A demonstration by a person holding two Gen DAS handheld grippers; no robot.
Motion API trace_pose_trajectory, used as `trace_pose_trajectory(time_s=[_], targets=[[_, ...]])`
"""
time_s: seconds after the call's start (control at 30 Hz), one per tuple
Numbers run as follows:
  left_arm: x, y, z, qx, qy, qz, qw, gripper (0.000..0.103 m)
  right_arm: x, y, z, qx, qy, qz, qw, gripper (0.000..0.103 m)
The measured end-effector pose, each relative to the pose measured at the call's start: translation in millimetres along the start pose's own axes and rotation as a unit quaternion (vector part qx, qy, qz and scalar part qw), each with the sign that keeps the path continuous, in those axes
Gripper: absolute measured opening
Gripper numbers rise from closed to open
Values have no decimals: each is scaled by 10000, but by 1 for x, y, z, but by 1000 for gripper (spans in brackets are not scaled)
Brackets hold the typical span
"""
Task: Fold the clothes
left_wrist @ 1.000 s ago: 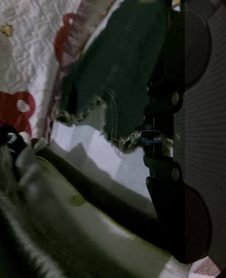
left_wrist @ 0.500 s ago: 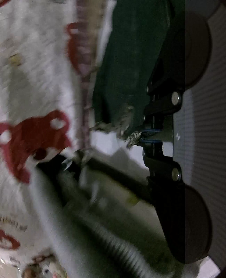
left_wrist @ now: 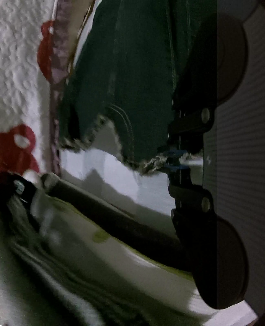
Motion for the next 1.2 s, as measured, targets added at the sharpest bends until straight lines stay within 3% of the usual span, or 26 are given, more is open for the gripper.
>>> trace_pose_trajectory(time_s=[0.07,0.1,0.13,0.17,0.2,0.3,0.37,0.43,0.5,0.6,0.67,0.7,0.73,0.8,0.87,0.93,1.03,1.1,1.17,1.2], targets=[[-6,-10,1,-449,355,183,9982,21,1,0,-17,243,-718,-99,9971,55],[-10,-20,4,-688,628,433,9947,27,2,-1,-22,255,-788,-93,9965,55],[-16,-31,9,-833,851,722,9903,40,3,-2,-25,231,-755,-82,9968,55],[-22,-39,14,-828,965,957,9873,47,3,-3,-26,159,-583,-67,9982,56],[-28,-45,19,-676,976,1142,9863,54,4,-3,-27,98,-466,-41,9989,57],[-57,-37,24,193,711,1291,9889,56,3,-2,-38,-29,-566,4,9984,57],[-78,-19,45,404,732,1389,9868,61,2,0,-44,-163,-674,-16,9976,57],[-98,9,70,-8,1258,1417,9819,62,0,2,-49,-245,-774,-25,9967,57],[-117,36,87,-473,1833,1500,9704,62,1,1,-50,-367,-824,-44,9959,57],[-132,68,93,-682,2275,1382,9615,62,-1,-3,-36,-331,-791,2,9963,55],[-137,82,92,-784,2504,1214,9573,51,-3,-11,-8,64,-577,204,9981,55],[-138,89,94,-753,2670,1142,9539,17,-2,-14,8,174,-400,248,9987,55],[-138,95,97,-708,2879,1029,9495,0,-1,-15,25,256,-229,258,9991,55],[-139,102,102,-728,3138,962,9418,0,2,-17,58,544,-55,226,9982,55],[-150,99,102,-779,3119,1118,9403,0,4,-17,79,743,-115,199,9970,56],[-172,94,91,-1077,2803,1316,9447,0,5,-17,90,780,-254,231,9964,58],[-202,101,63,-1140,1895,1071,9693,0,2,-15,97,794,-233,209,9964,61],[-201,99,62,-478,1623,819,9822,1,1,-13,96,818,-210,208,9962,62],[-192,91,67,-91,1505,687,9862,9,1,-12,94,842,-190,230,9960,63],[-187,89,71,36,1533,608,9863,25,1,-12,94,848,-172,252,9959,63]])
Point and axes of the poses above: each gripper's, at about its wrist camera, not at the fingertips, and y roughly the way its jaws point, z to its right, x to its underside, the point moved 7 cm from there along y, roughly the way its jaws point, and after that the axes turned 3 degrees about -z, right-handed, at the moved point
